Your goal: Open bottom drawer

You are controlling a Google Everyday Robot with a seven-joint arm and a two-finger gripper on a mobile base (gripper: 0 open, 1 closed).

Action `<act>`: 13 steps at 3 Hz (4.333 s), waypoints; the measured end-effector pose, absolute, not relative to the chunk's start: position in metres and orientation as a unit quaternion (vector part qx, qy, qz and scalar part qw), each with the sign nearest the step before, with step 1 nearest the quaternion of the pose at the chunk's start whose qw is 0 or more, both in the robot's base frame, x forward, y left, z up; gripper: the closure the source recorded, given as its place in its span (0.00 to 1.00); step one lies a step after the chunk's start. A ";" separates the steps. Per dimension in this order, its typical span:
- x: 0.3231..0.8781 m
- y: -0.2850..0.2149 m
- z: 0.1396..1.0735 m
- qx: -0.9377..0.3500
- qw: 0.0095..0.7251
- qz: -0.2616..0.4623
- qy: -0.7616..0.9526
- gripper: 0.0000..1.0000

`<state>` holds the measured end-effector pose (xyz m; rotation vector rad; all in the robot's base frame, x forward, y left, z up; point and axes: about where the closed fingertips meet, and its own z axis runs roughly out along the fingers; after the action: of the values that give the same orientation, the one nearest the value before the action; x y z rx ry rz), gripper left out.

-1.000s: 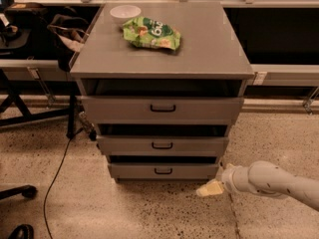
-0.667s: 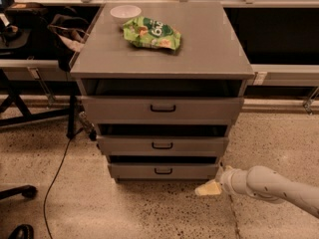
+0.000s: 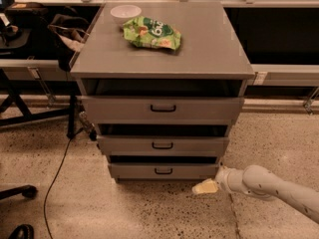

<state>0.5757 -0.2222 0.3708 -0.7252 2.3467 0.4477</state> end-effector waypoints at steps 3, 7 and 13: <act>0.588 -0.210 0.345 -0.284 0.318 0.195 0.883 0.00; 0.635 -0.182 0.272 -0.263 0.333 0.244 0.872 0.15; 0.687 -0.177 0.256 -0.208 0.421 0.212 0.857 1.00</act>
Offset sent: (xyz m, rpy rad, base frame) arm 0.0101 0.0071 -0.0126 0.0173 0.0161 0.0390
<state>0.6872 -0.1768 0.2563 -0.5202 2.1469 0.5317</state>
